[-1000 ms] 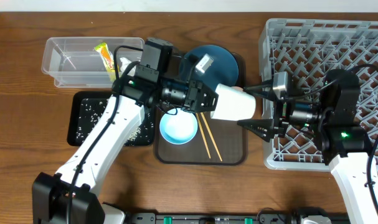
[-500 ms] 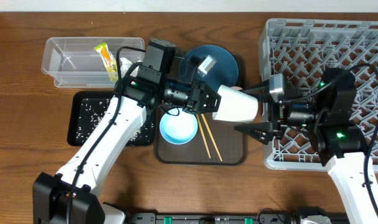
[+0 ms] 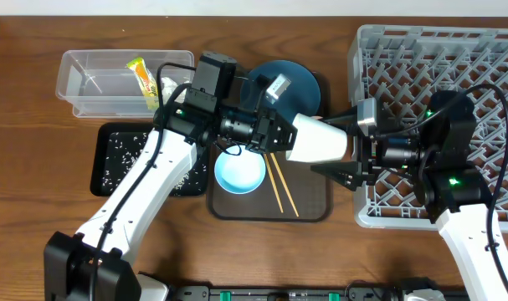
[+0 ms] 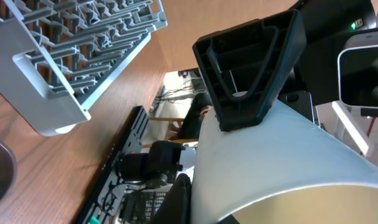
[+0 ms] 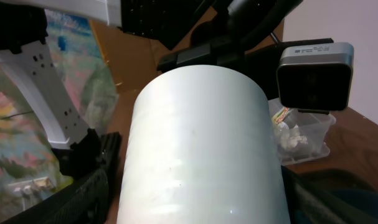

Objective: Sort waste into correct bins and load items into the dishwasher rack
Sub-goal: 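Grasp the white cup with the right gripper from the left gripper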

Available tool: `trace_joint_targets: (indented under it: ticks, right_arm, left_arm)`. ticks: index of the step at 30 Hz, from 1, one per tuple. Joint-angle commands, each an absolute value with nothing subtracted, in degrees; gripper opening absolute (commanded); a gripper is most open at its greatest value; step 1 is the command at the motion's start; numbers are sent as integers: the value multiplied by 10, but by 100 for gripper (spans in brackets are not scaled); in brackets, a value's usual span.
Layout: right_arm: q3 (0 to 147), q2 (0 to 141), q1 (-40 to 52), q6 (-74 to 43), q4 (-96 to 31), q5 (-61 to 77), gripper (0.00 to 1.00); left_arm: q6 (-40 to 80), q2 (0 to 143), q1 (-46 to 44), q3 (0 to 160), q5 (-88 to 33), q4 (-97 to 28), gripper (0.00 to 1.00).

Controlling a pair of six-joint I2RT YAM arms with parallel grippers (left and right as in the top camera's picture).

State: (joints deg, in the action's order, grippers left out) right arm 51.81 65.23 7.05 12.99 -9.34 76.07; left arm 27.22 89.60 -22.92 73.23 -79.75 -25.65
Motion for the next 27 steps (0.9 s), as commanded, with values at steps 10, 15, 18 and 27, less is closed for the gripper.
trace_joint_targets:
  ticks: [10, 15, 18, 27]
  right_arm:
    - [528, 653, 91, 129, -88, 763, 77]
    - [528, 653, 91, 129, -88, 763, 76]
    - [528, 653, 91, 129, -88, 763, 73]
    - [528, 653, 91, 129, -88, 763, 68]
  left_arm:
    - [284, 900, -241, 734, -805, -238, 6]
    - [284, 900, -241, 734, -806, -238, 7]
    - [284, 900, -241, 734, -806, -238, 6]
    - [284, 900, -241, 734, -806, -236, 6]
